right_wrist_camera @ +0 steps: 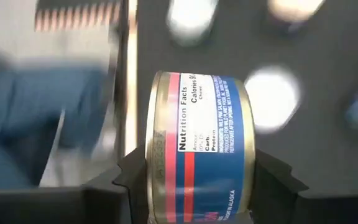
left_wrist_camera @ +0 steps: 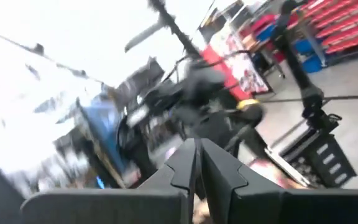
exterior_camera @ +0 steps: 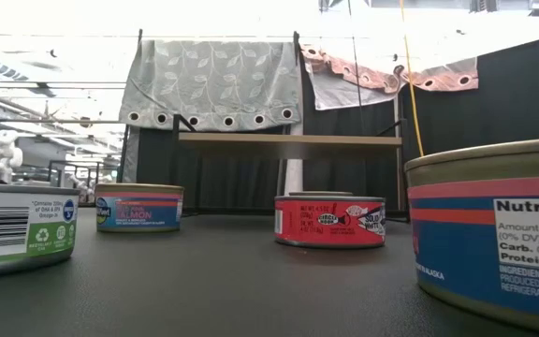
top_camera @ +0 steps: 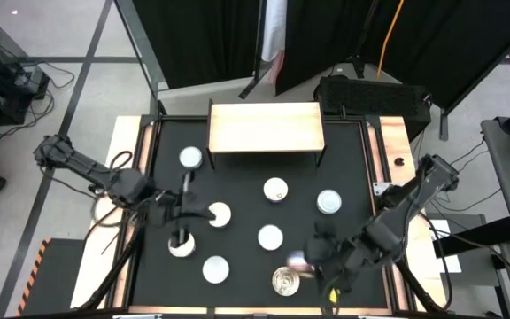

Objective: Stack canned seafood by type on shelf
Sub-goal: Put the blue pink tuna can on the shelf

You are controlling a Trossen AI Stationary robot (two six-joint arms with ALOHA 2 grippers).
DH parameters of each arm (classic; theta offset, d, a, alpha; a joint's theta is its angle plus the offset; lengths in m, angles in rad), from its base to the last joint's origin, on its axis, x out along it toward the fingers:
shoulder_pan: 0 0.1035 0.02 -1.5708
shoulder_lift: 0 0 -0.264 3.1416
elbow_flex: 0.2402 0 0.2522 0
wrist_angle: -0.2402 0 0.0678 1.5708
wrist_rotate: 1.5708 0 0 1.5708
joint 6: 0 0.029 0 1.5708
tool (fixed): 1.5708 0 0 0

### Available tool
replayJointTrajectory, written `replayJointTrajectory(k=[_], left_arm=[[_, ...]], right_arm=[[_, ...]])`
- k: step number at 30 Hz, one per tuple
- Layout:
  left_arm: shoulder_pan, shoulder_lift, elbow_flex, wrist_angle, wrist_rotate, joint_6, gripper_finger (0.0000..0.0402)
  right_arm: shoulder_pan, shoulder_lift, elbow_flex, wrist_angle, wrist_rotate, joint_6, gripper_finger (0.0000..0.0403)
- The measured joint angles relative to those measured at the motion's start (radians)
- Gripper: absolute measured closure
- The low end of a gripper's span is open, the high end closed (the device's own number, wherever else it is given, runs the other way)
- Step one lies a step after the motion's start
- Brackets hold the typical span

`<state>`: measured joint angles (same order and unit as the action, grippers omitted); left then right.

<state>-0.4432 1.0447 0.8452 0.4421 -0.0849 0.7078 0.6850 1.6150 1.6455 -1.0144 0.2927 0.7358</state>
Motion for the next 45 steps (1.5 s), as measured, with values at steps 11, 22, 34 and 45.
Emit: replayJointTrajectory(k=[11,22,34,45], left_arm=[[-0.222,0.000,0.017,0.022,-0.335,0.624,0.0305],[-0.106,0.034,0.017,0.251,-0.438,1.371,0.0120],[0.173,0.047,0.031,0.219,-0.412,1.565,0.0114],[0.343,0.050,0.031,0.189,-0.375,1.639,0.0114]], right_arm=[[-0.226,-0.001,0.394,0.144,0.291,-0.282,0.0212],[-0.473,0.005,0.461,0.275,0.065,-0.328,0.0208],[-0.755,0.022,0.460,0.416,-0.286,-0.302,0.0207],[-0.884,0.063,0.424,0.463,-0.483,-0.230,0.0207]])
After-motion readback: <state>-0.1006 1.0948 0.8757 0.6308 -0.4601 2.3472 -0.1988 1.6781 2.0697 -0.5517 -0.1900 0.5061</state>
